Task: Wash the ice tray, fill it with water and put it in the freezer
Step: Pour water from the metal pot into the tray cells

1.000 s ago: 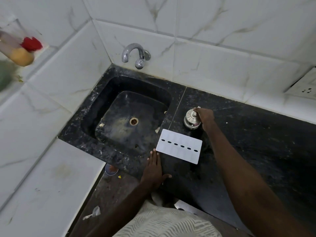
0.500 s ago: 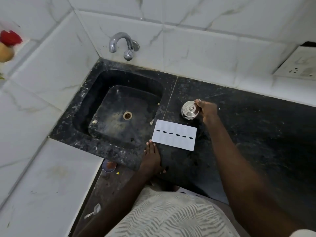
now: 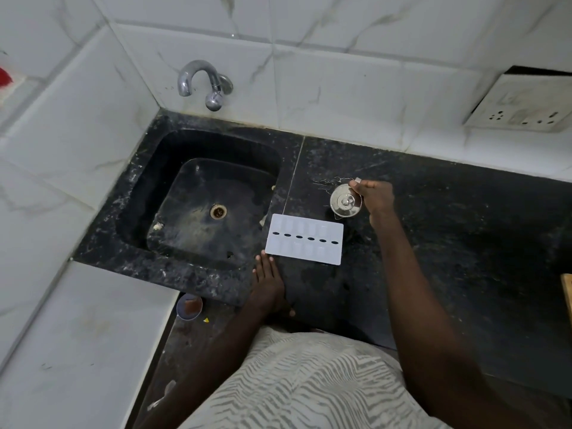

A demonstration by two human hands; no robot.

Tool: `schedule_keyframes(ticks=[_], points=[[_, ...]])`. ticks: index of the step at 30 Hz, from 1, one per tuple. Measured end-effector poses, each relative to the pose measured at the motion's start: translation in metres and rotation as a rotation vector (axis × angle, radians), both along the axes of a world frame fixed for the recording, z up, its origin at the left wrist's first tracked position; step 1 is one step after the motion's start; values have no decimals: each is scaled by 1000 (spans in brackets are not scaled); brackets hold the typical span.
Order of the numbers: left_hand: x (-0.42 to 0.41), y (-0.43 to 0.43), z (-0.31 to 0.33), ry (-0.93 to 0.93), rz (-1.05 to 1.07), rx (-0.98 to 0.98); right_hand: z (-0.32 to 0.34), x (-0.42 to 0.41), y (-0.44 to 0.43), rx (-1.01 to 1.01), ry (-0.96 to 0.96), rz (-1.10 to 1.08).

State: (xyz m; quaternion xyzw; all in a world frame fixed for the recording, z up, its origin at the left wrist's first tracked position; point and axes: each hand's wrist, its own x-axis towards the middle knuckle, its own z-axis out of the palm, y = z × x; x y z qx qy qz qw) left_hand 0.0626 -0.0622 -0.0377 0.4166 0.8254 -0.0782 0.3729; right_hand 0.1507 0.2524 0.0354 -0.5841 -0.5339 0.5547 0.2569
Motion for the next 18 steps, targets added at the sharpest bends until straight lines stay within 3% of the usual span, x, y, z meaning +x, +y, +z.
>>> schedule_keyframes(ticks=[18], points=[[0, 3, -2, -19, 7, -45, 8, 5, -4, 107, -94, 95]])
